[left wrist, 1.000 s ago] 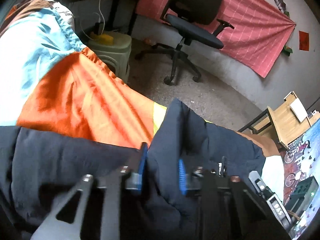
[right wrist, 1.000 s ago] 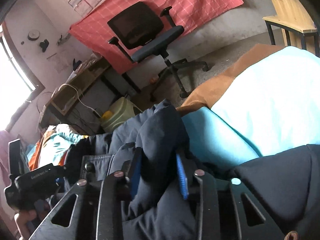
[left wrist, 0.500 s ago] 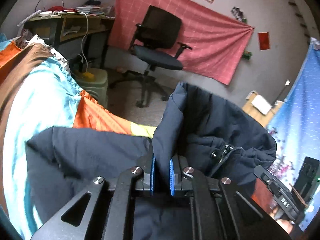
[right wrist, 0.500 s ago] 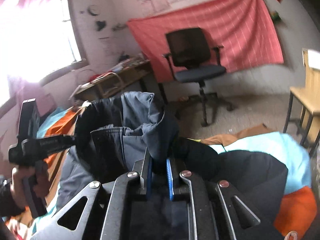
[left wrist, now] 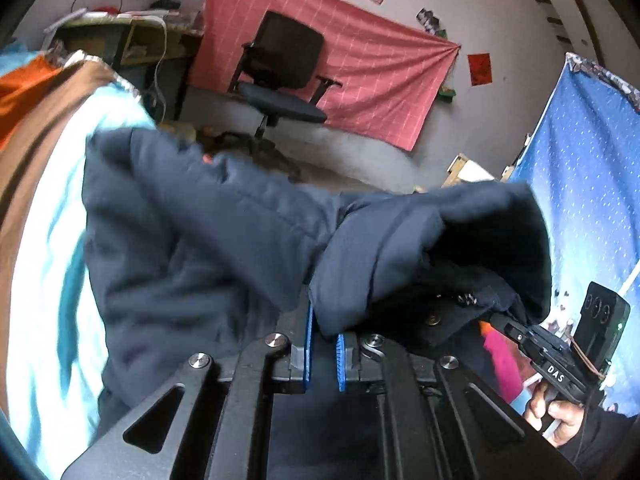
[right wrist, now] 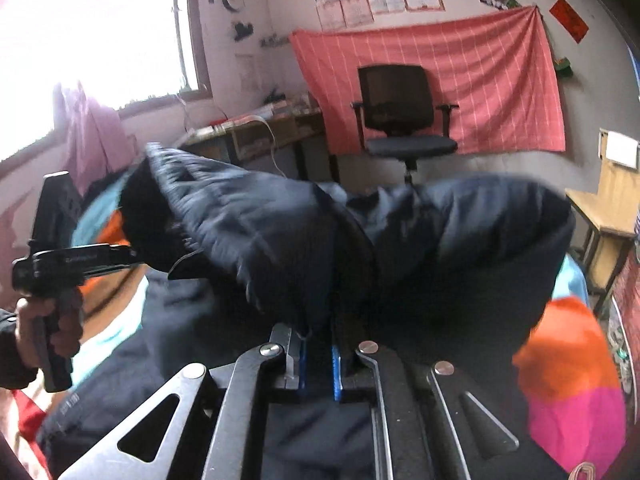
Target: Fold large clothes
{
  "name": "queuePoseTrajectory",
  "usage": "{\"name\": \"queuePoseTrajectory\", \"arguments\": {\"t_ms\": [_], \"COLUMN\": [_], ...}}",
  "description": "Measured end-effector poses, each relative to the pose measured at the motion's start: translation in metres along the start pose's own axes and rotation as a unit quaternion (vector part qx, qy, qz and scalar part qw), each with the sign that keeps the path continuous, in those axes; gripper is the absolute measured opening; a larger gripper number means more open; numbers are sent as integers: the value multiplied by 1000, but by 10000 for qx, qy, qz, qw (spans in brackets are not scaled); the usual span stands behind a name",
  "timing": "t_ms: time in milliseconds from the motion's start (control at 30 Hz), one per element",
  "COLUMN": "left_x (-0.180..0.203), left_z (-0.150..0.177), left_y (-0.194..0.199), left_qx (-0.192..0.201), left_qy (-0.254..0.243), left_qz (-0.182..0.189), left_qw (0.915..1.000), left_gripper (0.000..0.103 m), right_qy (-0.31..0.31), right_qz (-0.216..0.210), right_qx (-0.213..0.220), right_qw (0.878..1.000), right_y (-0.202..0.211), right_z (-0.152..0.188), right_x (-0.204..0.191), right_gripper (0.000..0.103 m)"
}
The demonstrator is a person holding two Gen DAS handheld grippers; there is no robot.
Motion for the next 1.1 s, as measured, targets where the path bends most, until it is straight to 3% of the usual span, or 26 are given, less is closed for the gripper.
{"name": "queuePoseTrajectory", "arguments": {"t_ms": [167, 267, 433, 533, 667, 867, 967, 1100], "left_x": [-1, 3, 7, 6, 4, 0, 0, -2], "left_z": [19, 19, 29, 34, 35, 38, 37, 34], "left_y": [-21, -20, -24, -28, -31, -32, -33, -34], "left_qx": [110, 198, 266, 256, 257, 201, 158, 116], "left_qy": [-436, -551, -821, -812, -942, -990, -978, -1010], "left_qz": [-289, -257, -266, -251, -264, -252, -207, -202], "left_qw": [9986, 9980, 9959, 9960, 9949, 9946, 9949, 9946], "left_gripper": [7, 7, 7, 7, 7, 7, 7, 7], "right_qy": [-748, -1100, -662, -300, -184, -122, 110, 104], "right_qz": [-109, -161, 24, 148, 10, -439, -442, -493], "right_qx": [-178, -105, -66, 157, 299, 647, 777, -13], "right_qw": [9970, 9937, 9978, 9993, 9994, 9969, 9959, 9987], "right_y": [-21, -12, 26, 42, 35, 32, 46, -2], "right_z": [42, 43, 19, -17, -65, -113, -120, -105], "right_x": [19, 24, 12, 1, -12, -37, -50, -50], "right_gripper": [8, 9, 9, 9, 28, 30, 40, 40]}}
Point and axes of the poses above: each gripper's, at about its wrist camera, not at the fingertips, and y roughly against the way its jaws point, x to its right, z to its underside, the point moved 10 cm from there along -y, roughly the way its jaws point, and after that the axes turned 10 degrees about -z, right-handed, at the moved point
